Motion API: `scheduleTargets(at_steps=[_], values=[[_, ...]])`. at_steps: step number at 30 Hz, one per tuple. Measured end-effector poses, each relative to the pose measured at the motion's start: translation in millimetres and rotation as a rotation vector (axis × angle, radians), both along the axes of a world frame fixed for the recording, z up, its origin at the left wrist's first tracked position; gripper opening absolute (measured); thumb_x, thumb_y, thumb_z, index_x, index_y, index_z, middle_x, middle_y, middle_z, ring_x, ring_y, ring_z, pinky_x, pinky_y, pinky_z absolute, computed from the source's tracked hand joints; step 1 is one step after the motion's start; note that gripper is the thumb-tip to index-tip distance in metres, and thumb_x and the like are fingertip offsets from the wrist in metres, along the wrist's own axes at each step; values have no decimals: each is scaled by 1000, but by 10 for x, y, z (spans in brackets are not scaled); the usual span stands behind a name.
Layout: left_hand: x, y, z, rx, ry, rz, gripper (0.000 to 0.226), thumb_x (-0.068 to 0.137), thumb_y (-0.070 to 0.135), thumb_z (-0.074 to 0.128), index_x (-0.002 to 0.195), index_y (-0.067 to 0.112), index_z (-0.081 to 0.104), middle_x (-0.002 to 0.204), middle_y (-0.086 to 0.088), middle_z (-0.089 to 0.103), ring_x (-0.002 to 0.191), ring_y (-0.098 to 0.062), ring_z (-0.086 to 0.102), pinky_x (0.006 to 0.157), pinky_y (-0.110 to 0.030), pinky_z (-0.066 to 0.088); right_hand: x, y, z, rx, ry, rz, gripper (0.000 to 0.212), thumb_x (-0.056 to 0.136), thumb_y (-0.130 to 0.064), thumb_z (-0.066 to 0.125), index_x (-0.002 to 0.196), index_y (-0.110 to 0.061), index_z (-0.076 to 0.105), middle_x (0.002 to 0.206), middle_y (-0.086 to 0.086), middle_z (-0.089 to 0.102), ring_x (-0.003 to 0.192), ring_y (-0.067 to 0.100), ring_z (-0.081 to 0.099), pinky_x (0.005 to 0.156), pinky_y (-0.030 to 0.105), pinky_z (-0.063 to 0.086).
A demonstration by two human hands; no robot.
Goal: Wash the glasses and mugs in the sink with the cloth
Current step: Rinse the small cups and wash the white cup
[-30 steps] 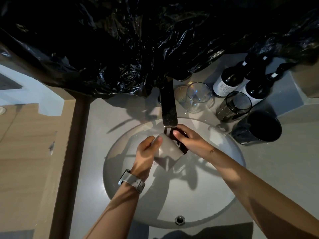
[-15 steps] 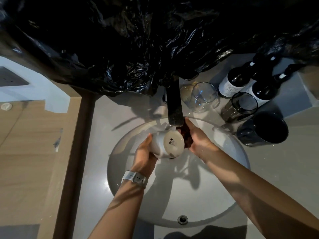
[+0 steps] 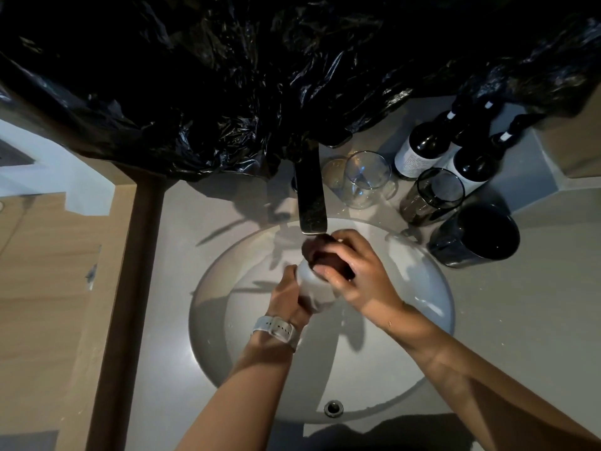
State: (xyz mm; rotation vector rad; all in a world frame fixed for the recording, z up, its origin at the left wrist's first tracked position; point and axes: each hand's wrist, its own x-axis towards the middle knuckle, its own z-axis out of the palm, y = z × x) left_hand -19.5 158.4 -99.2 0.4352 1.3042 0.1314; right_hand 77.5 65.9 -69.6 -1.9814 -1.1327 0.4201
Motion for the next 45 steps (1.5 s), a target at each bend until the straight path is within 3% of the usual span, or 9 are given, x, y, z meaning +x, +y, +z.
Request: scheduleTargets(at_steps=[7,13,19,23,28,34,38,41,45], values=[[5,150,-52,44,179,143,35,97,39,51,104,6,60,95,-15,62,85,-32,60,82,-43,52,-95,-2,-20,-56,90,-8,38,86,-40,61,111,-13,69,110,2,55,100,13,54,92,4,32],[12,130,38,40,121,188,35,101,37,48,120,8,54,108,-18,62,84,-33,61,44,-40,54,187,328,-90,-73,173,-4,29,89,-28,65,113,-12,69,103,-2,50,100,11,53,89,7,34],[-124,58,-104,82,114,116,34,103,36,40,118,10,57,124,-14,61,99,-29,60,99,-46,50,-167,113,-29,-62,75,39,38,85,-37,62,107,-8,72,106,3,56,100,10,53,94,4,33],[-82,23,-29,82,140,150,34,102,37,43,102,8,59,101,-18,64,88,-34,62,90,-51,54,54,413,-80,-53,117,35,30,85,-27,67,100,-1,71,105,14,60,98,23,60,89,21,42],[-117,104,27,100,167,178,42,99,39,45,118,3,57,117,-19,63,96,-33,62,81,-42,52,44,180,-139,-91,125,-14,33,87,-32,66,107,-7,70,106,9,58,101,22,59,94,17,39],[-160,-62,-170,201,197,107,65,84,65,56,105,3,60,100,-18,67,101,-39,63,97,-57,49,-55,446,-35,-21,23,83,28,86,-27,68,102,-4,73,107,15,64,101,24,61,94,15,38],[-109,85,225,289,166,139,30,103,33,45,97,8,60,93,-11,62,86,-31,60,59,-41,59,167,462,-143,-110,132,9,24,86,-21,71,99,-1,70,109,8,61,102,23,61,91,18,43],[-92,219,235,457,176,58,26,103,31,48,81,19,55,84,-2,57,87,-27,58,78,-46,58,104,233,-104,-34,104,55,29,87,-27,69,108,-7,70,109,3,56,106,16,56,94,9,36],[-94,162,179,654,208,-49,33,106,22,43,74,20,47,73,3,49,73,-15,49,70,-20,42,132,195,-109,4,-140,302,35,86,-36,59,105,-10,72,110,10,61,101,24,54,91,29,44]])
